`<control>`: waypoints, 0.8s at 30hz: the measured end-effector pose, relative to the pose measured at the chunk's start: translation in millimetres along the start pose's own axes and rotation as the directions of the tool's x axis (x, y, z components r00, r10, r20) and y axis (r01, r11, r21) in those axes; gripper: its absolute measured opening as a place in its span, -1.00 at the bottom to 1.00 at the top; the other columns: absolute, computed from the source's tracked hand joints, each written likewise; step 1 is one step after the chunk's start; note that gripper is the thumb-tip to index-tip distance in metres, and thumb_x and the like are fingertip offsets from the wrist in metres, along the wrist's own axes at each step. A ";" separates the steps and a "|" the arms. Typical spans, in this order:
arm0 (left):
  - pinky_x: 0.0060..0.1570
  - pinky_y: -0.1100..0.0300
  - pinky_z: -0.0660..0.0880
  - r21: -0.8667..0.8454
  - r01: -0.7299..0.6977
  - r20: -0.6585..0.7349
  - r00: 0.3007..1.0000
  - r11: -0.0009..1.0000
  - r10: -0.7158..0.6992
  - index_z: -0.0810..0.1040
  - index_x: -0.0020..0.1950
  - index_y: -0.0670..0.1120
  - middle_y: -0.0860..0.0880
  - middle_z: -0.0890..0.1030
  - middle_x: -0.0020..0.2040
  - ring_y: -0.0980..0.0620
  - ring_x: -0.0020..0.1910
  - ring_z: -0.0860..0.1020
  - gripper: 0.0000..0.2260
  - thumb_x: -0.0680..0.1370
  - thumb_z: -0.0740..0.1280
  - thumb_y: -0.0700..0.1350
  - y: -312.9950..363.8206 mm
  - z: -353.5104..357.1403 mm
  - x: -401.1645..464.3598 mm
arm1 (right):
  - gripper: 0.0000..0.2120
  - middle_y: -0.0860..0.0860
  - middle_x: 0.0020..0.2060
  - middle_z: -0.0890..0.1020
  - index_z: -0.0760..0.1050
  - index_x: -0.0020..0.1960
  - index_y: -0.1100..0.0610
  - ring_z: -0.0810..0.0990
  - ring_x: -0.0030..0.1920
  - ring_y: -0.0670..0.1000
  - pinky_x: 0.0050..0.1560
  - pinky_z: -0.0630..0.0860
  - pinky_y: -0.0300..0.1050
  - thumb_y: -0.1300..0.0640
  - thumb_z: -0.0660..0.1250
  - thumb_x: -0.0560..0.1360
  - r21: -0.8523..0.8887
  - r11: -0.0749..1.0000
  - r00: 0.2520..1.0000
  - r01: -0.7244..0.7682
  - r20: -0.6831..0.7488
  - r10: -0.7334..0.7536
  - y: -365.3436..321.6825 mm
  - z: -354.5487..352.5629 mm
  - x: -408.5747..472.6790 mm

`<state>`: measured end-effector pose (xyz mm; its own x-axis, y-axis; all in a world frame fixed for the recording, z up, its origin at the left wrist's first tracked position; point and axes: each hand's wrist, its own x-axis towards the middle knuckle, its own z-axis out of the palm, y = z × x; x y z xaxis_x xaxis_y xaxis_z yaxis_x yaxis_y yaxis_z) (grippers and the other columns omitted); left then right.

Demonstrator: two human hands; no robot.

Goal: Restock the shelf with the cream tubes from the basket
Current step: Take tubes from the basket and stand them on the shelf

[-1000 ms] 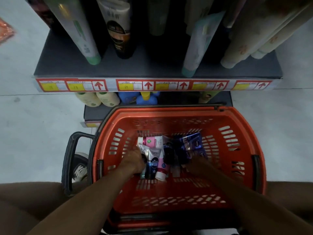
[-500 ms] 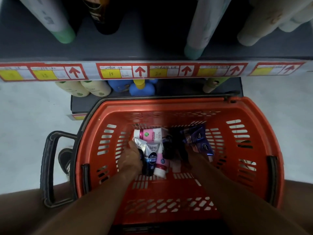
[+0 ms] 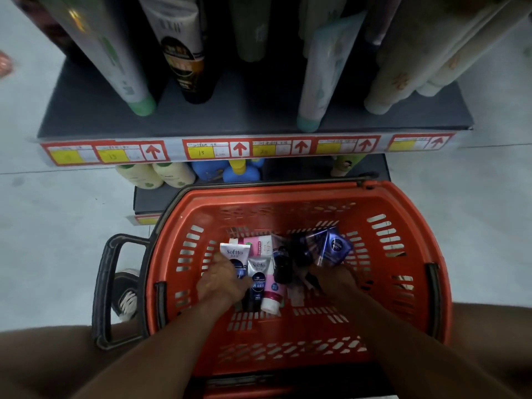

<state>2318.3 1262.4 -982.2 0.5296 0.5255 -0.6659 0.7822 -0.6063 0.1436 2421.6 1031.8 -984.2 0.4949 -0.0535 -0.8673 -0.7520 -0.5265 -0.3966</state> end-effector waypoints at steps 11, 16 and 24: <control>-0.14 0.03 0.59 -0.301 -0.249 -0.228 0.956 0.920 0.184 0.27 0.21 0.02 0.02 0.63 0.00 -0.03 -0.12 0.61 -0.37 0.33 0.45 0.28 22.6 -61.6 -64.6 | -0.65 0.02 -0.32 0.63 0.50 -0.02 0.16 0.60 -0.39 -0.03 -0.48 0.39 -0.18 0.08 0.56 0.31 -0.309 0.827 0.826 0.469 -0.179 -0.535 -21.0 -12.8 -59.5; -0.19 -0.05 0.63 -0.364 -0.385 -0.377 0.893 0.848 0.244 0.22 0.26 0.08 0.10 0.63 -0.14 0.02 -0.20 0.65 -0.34 0.36 0.54 0.18 27.0 -79.2 -98.5 | -0.55 -0.04 -0.20 0.60 0.35 0.11 0.13 0.62 -0.24 -0.02 -0.33 0.43 -0.13 0.11 0.54 0.38 -0.293 0.777 0.762 0.557 -0.192 -0.618 -31.3 -15.1 -97.6; -0.18 -0.02 0.65 -0.369 -0.555 -0.604 0.753 0.745 0.263 0.28 0.22 0.11 0.11 0.63 -0.04 0.11 -0.15 0.65 -0.41 0.39 0.57 0.13 29.7 -119.2 -153.0 | -0.54 -0.10 -0.07 0.61 0.30 0.13 -0.01 0.63 -0.15 -0.01 -0.18 0.57 -0.03 -0.09 0.53 0.47 -0.366 0.622 0.619 0.692 -0.142 -0.772 -54.4 -17.0 -161.6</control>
<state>2299.7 1235.2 -788.8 0.8022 0.5967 -0.0218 0.4099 -0.5239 0.7467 2390.0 1054.7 -817.4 0.9489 0.2532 -0.1884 0.0338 -0.6751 -0.7369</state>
